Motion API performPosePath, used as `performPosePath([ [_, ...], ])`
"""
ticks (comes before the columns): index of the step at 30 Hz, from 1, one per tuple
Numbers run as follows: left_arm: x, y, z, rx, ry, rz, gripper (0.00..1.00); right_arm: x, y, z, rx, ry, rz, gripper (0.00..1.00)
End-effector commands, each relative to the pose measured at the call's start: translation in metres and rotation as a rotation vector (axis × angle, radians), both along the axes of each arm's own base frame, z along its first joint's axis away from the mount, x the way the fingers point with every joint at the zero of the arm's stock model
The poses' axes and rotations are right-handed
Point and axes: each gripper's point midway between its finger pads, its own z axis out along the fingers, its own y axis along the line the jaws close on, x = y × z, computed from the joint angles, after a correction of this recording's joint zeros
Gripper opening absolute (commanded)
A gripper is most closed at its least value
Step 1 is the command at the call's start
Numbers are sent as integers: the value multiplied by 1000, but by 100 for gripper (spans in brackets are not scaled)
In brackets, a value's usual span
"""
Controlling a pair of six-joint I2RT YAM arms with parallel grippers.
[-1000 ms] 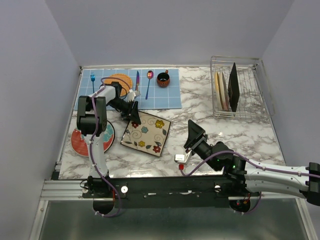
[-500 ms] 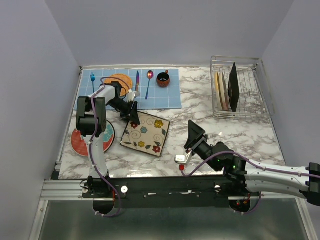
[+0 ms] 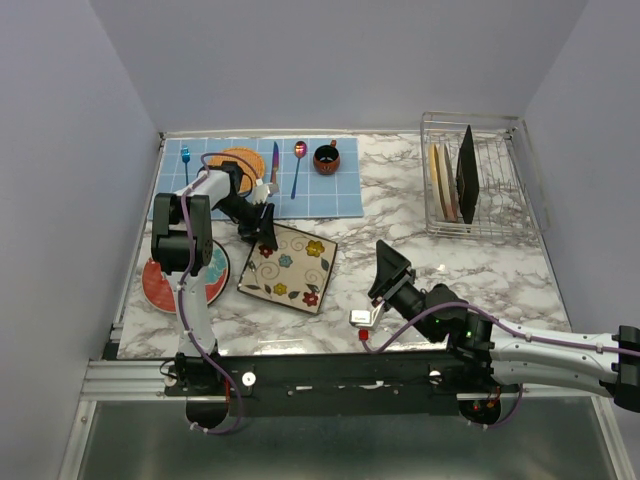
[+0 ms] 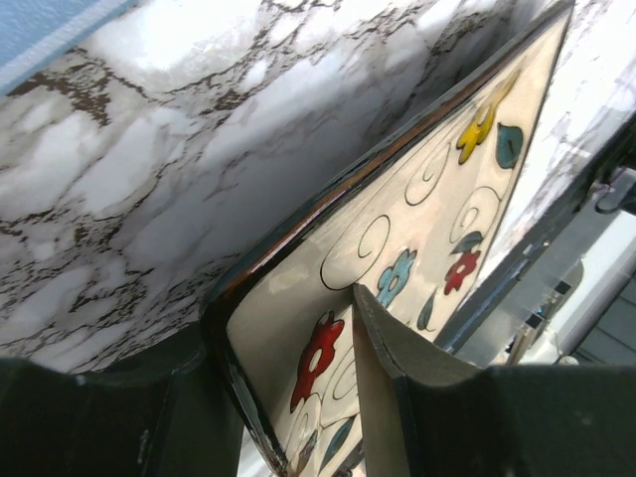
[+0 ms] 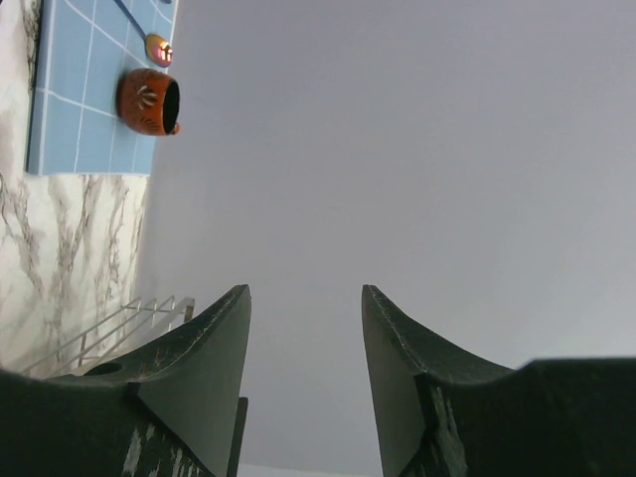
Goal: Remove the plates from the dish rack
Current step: Place the plate at the center of the board.
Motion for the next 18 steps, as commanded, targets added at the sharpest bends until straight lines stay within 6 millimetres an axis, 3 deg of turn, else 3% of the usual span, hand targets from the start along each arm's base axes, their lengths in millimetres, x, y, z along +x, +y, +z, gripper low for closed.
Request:
performPosePath([
  [1,28,24,-4,154,-179,-63,51,-5,3,3,14,-19,28,57],
  [18,27,28,-12,193,-168,-61,65,-6,1,3,21,-18,31,56],
])
